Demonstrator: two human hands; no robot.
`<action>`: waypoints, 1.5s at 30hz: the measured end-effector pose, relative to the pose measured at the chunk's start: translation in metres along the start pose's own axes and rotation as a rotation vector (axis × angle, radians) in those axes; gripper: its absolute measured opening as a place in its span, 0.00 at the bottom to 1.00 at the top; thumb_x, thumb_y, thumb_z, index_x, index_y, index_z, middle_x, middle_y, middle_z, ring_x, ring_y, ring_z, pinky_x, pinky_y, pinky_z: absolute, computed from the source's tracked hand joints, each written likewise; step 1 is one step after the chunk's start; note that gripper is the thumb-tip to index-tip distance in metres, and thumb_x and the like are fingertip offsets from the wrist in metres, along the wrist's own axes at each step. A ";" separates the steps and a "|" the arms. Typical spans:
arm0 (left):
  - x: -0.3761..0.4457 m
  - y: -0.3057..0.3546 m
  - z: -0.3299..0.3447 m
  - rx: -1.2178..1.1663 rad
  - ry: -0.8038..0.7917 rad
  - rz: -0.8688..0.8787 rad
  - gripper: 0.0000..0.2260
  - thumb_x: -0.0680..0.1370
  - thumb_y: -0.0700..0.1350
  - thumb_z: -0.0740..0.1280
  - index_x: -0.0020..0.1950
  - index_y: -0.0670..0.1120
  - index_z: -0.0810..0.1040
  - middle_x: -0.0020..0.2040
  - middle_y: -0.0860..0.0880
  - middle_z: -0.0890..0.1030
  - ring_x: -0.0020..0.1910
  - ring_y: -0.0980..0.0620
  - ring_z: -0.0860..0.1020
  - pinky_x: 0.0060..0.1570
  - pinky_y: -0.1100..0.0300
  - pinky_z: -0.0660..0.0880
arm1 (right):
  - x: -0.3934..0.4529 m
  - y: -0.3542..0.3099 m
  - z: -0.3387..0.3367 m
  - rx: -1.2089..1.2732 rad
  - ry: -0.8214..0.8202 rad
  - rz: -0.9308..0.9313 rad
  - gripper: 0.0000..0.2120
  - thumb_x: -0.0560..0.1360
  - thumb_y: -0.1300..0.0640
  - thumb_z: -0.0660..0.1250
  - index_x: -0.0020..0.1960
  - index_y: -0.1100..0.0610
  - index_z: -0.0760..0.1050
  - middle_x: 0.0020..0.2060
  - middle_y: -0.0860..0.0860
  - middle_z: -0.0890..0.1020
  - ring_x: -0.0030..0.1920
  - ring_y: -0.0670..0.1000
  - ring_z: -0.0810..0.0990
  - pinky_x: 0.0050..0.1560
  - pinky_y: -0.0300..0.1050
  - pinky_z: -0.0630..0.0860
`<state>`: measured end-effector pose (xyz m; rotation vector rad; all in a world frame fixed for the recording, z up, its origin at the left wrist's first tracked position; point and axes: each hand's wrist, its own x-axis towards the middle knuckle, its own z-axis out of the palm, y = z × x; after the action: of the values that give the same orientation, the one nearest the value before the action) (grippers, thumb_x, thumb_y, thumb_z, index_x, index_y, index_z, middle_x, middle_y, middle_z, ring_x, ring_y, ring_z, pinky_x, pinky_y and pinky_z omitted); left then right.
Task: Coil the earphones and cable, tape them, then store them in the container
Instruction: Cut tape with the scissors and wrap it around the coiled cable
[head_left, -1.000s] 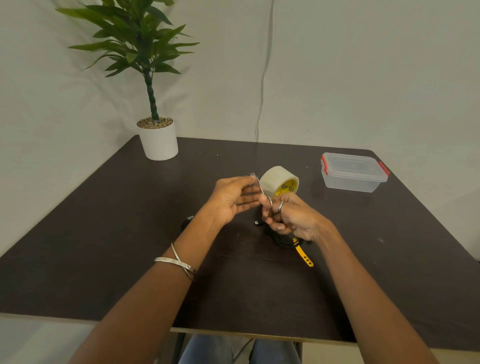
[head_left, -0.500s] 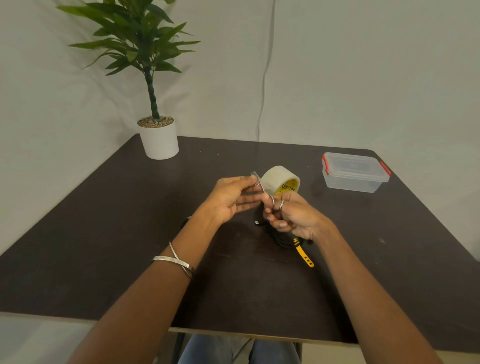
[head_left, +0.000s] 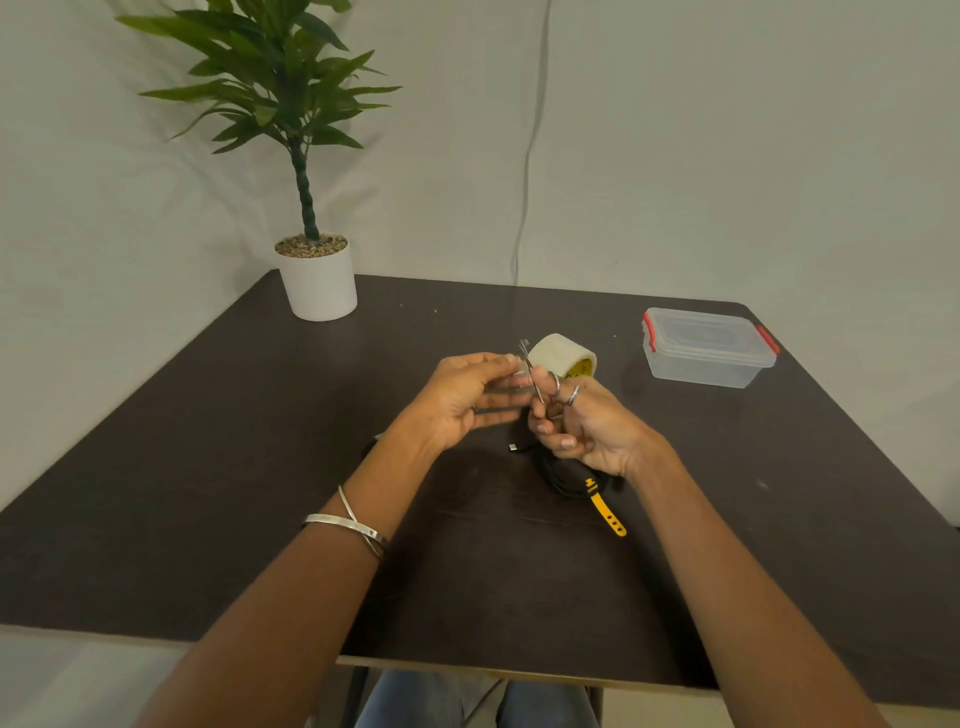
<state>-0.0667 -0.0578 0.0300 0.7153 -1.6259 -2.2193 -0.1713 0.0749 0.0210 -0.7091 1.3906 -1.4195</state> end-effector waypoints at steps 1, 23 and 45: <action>0.000 0.000 0.000 -0.005 0.003 0.001 0.07 0.78 0.43 0.67 0.53 0.43 0.81 0.40 0.47 0.85 0.40 0.49 0.84 0.48 0.51 0.81 | -0.001 0.000 0.001 0.015 -0.006 -0.001 0.21 0.70 0.39 0.67 0.35 0.58 0.72 0.28 0.53 0.70 0.20 0.44 0.64 0.19 0.30 0.52; -0.010 0.003 -0.001 -0.077 -0.001 0.009 0.14 0.75 0.37 0.69 0.59 0.47 0.78 0.52 0.45 0.84 0.51 0.45 0.82 0.54 0.47 0.78 | -0.076 -0.010 -0.067 -1.113 0.899 0.250 0.22 0.71 0.42 0.71 0.44 0.61 0.70 0.46 0.60 0.76 0.52 0.63 0.77 0.46 0.51 0.71; -0.045 0.029 -0.009 0.068 -0.110 -0.031 0.24 0.72 0.33 0.68 0.60 0.58 0.78 0.63 0.43 0.77 0.51 0.40 0.82 0.59 0.36 0.72 | -0.053 -0.040 -0.010 -0.851 0.737 -0.424 0.08 0.75 0.57 0.69 0.54 0.56 0.81 0.45 0.48 0.82 0.48 0.47 0.79 0.48 0.32 0.72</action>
<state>-0.0263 -0.0509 0.0647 0.6507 -1.7608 -2.2714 -0.1723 0.1212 0.0693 -1.1177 2.6181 -1.4464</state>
